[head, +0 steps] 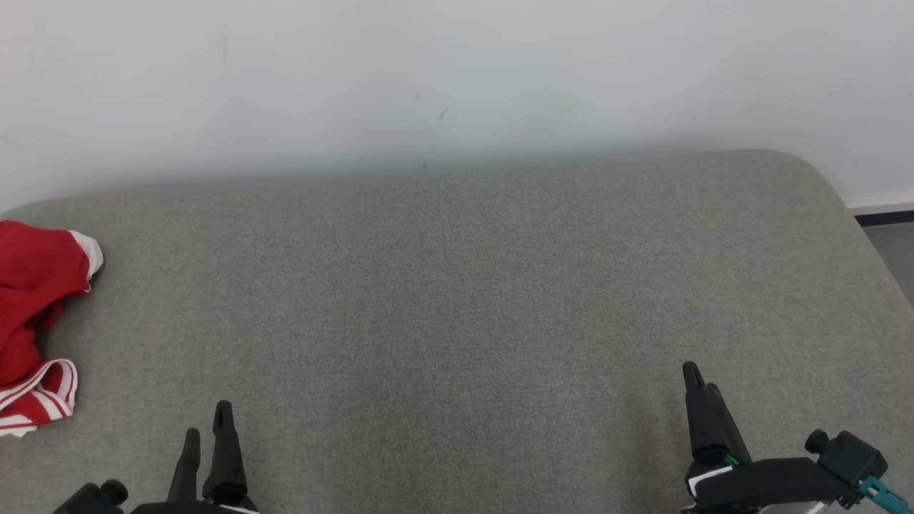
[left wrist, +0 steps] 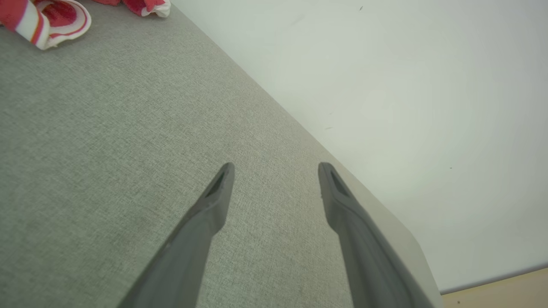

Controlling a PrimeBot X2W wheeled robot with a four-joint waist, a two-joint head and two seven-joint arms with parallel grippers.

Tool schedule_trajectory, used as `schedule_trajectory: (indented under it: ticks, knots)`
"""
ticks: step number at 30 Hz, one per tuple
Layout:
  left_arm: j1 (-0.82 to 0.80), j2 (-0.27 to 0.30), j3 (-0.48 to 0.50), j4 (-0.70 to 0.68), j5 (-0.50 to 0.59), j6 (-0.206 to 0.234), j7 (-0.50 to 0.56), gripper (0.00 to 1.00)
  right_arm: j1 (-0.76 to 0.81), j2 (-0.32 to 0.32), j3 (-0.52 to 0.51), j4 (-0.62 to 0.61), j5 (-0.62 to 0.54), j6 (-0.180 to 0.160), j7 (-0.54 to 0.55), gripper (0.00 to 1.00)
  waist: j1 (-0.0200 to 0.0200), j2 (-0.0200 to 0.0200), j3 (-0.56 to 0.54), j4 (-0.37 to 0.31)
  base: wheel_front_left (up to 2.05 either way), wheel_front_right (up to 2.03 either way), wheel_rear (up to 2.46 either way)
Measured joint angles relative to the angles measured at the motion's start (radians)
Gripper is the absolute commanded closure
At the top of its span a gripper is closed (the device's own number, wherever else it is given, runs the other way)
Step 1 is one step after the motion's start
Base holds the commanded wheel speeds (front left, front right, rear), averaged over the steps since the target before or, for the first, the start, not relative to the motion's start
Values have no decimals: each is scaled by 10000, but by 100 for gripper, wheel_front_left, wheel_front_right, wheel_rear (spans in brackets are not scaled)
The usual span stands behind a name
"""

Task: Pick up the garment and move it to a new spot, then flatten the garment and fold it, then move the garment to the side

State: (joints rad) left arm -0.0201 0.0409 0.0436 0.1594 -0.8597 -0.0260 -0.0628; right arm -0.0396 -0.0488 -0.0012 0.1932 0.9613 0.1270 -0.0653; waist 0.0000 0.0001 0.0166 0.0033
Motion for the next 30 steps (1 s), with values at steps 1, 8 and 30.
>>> schedule_trajectory:
  ticks: [1,8,30]
  knots:
    - [10,2,-27,-15,161,10,-54,0,2,0,12,-15,-169,0,-42,0,0,0,-3,4,0,0,0]
    - [205,6,-90,-54,1193,174,-259,0,95,-2,142,-33,-1258,0,-249,0,0,0,-38,38,0,0,0]
    - [551,31,-125,-192,3576,-240,-917,0,251,-6,485,42,-3954,4,-895,0,0,0,-113,134,0,0,0]
